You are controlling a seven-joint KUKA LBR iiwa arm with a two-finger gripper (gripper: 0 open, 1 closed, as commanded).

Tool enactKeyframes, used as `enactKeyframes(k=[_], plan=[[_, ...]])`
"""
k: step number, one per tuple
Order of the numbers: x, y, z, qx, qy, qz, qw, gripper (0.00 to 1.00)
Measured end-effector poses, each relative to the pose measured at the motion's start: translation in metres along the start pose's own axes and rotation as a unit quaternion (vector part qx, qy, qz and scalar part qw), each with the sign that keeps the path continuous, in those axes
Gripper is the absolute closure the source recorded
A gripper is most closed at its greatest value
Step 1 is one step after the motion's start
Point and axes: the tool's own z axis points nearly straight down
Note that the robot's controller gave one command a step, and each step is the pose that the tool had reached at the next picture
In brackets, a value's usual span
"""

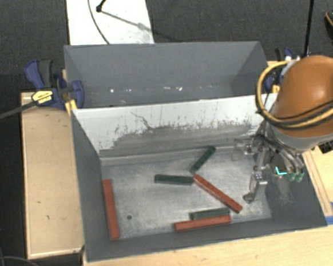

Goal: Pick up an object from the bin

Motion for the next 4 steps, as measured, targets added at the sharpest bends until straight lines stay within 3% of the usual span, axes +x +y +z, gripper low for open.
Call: enactKeyframes(k=[1, 2, 3, 4], plan=[[0.007, 0.009, 0.168, 0.000, -0.0039, 0.038, 0.9993, 0.00], [-0.004, -0.012, 0.135, 0.000, -0.0051, 0.102, 0.9948, 0.00], [0.007, 0.006, 0.136, -0.001, -0.0013, 0.237, 0.9714, 0.00], [0.003, 0.009, 0.166, -0.001, 0.0006, 0.334, 0.9426, 0.00]])
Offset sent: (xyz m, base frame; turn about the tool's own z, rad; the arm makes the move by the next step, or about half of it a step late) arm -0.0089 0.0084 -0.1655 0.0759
